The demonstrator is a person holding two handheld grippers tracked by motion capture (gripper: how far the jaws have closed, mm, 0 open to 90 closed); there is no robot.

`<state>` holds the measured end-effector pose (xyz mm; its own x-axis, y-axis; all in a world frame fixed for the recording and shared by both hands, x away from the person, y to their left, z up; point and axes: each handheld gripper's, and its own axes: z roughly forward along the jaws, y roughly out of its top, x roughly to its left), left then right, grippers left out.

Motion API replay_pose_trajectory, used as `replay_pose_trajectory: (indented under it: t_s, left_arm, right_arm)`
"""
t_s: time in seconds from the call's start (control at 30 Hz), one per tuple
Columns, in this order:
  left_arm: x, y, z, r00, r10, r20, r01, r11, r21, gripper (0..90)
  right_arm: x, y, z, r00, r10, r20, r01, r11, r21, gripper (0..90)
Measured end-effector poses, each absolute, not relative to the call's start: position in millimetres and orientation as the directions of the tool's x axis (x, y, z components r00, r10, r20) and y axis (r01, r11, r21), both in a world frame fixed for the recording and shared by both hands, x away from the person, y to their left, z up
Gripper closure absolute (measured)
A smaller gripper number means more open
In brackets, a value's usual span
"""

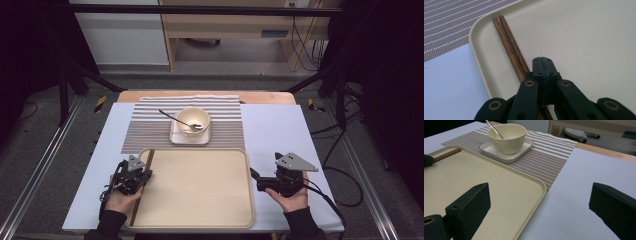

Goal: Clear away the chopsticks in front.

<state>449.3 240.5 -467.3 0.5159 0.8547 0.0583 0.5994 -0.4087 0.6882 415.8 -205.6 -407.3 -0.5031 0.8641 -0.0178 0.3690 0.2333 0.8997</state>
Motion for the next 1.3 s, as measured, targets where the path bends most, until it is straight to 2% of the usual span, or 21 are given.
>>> replay_pose_trajectory:
  t_s: [0.23,0.3,0.73,0.9,1.1,1.3]
  left_arm:
    - [446.0,241.9,-459.3,0.514,0.856,0.052,0.569,-0.385,0.727,89.4]
    - [444.1,241.6,-455.6,0.514,0.856,0.051,0.551,-0.374,0.746,86.7]
    - [438.6,240.5,-434.8,0.491,0.871,0.017,0.494,-0.295,0.818,50.6]
    - [436.8,241.2,-424.8,0.484,0.875,0.006,0.47,-0.266,0.842,40.3]
    - [438.7,241.5,-416.0,0.486,0.874,0.014,0.44,-0.258,0.86,34.3]
    - [442.6,245.4,-406.6,0.478,0.878,-0.016,0.427,-0.217,0.878,28.8]
  right_arm:
    - [415.5,-205.8,-406.9,-0.501,0.865,-0.014,0.37,0.229,0.901,4.0]
    - [415.6,-206.3,-406.6,-0.502,0.865,-0.017,0.366,0.23,0.902,4.0]
    - [415.3,-207.9,-405.3,-0.494,0.869,-0.016,0.365,0.225,0.904,4.1]
    - [415.3,-207.8,-405.4,-0.493,0.87,-0.016,0.368,0.225,0.902,4.1]
    - [415.7,-208.0,-405.4,-0.49,0.871,-0.018,0.367,0.225,0.902,4.2]
    - [416.1,-208.1,-405.6,-0.487,0.873,-0.015,0.37,0.222,0.902,4.1]
